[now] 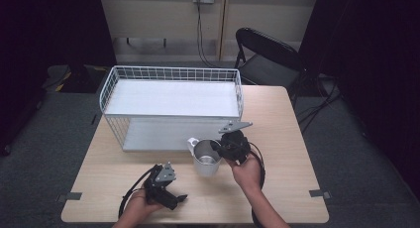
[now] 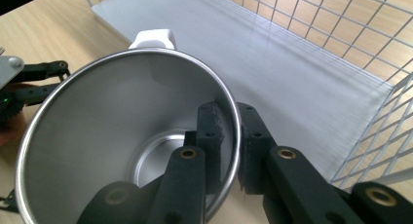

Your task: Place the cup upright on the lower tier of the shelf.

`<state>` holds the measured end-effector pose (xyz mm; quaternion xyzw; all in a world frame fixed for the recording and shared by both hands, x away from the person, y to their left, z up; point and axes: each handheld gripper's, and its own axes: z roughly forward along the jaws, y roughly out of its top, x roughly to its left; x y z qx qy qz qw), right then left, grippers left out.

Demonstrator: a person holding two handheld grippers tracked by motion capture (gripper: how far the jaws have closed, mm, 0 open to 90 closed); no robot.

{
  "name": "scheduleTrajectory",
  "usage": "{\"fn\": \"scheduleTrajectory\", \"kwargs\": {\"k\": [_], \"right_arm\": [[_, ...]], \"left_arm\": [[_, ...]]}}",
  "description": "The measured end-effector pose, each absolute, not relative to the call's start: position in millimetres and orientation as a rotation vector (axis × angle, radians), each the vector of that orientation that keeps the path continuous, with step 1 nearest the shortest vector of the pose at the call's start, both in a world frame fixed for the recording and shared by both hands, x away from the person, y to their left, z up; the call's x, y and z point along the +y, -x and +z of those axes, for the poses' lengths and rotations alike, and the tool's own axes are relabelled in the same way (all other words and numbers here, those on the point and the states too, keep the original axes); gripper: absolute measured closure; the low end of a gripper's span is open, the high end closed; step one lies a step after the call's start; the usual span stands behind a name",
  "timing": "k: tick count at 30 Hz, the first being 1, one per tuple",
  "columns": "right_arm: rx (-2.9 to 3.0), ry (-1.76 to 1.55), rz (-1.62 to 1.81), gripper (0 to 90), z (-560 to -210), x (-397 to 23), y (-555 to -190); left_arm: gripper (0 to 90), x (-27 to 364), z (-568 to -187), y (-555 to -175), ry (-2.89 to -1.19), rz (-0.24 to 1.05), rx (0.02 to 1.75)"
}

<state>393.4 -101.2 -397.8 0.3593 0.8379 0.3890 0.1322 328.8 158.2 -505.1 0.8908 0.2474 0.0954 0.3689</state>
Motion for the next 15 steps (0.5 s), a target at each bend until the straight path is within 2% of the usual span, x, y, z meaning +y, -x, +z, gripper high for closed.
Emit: {"fn": "scheduleTrajectory", "kwargs": {"k": [15], "right_arm": [[2.351, -1.056, 1.13, 82.2, -401, -87, -399]], "left_arm": [[0.0, 158, -505, -329, -2.287, 0.245, 0.635]]}}
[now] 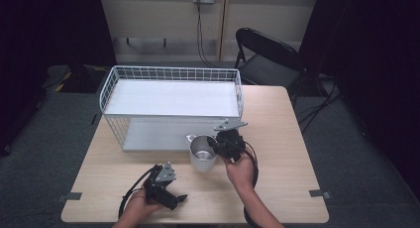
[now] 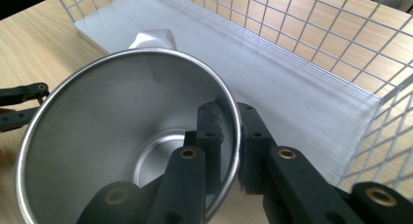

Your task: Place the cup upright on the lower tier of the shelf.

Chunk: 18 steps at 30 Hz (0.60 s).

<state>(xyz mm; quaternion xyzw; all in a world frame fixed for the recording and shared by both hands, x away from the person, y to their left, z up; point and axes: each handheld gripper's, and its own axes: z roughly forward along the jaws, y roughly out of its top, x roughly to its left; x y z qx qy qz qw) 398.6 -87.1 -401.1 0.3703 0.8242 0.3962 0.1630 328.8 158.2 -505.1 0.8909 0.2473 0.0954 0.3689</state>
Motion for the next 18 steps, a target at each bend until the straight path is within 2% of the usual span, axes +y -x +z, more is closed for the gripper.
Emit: {"fn": "scheduleTrajectory", "kwargs": {"k": [18], "right_arm": [[2.269, -1.067, 1.106, 82.2, -409, -71, -408]], "left_arm": [[0.0, 158, -505, -329, -2.286, 0.244, 0.634]]}}
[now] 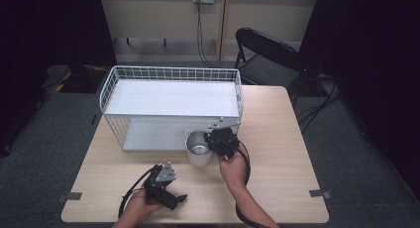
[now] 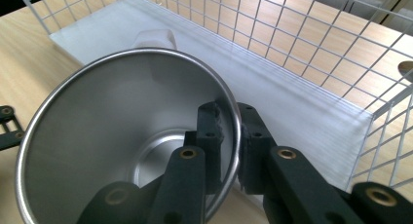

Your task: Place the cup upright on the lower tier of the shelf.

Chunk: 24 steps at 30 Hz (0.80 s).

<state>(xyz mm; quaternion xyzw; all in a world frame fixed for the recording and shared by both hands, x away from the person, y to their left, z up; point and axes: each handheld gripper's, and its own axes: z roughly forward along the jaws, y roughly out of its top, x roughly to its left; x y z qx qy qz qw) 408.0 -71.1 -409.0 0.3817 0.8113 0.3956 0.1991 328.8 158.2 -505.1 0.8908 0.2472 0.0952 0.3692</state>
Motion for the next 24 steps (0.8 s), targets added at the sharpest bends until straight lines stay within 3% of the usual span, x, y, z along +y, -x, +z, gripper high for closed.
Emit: {"fn": "scheduleTrajectory", "kwargs": {"k": [24], "right_arm": [[2.221, -1.119, 1.041, 82.0, -418, -65, -423]], "left_arm": [[0.0, 158, -505, -329, -2.287, 0.245, 0.634]]}}
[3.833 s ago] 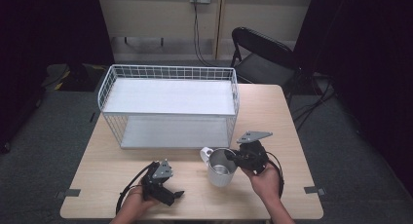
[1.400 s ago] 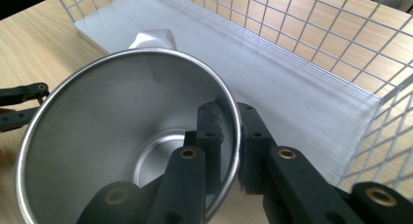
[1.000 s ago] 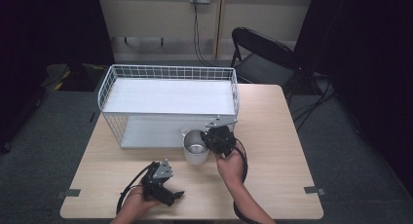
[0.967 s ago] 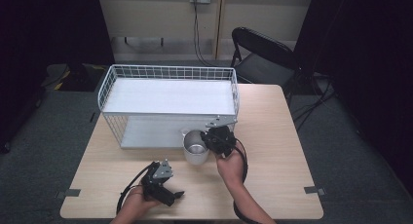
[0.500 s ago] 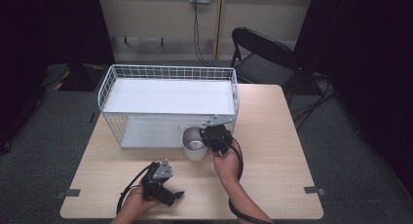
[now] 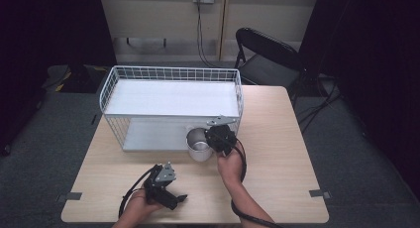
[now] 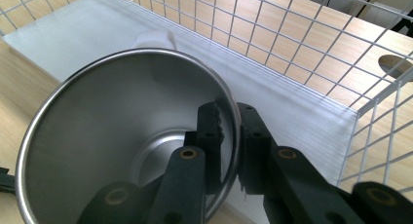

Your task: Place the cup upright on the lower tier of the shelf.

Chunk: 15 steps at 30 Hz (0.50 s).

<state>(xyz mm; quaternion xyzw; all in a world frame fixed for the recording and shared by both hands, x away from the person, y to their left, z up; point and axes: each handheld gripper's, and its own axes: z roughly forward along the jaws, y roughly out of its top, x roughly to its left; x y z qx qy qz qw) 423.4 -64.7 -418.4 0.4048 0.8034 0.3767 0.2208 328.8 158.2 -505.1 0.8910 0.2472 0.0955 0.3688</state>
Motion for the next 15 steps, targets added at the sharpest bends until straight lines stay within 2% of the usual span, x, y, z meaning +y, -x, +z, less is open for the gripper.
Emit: {"fn": "scheduleTrajectory", "kwargs": {"k": [15], "right_arm": [[2.189, -1.186, 1.053, 81.8, -419.8, -62.4, -428.8]], "left_arm": [[0.0, 158.2, -505.1, -328.8, -2.287, 0.245, 0.635]]}}
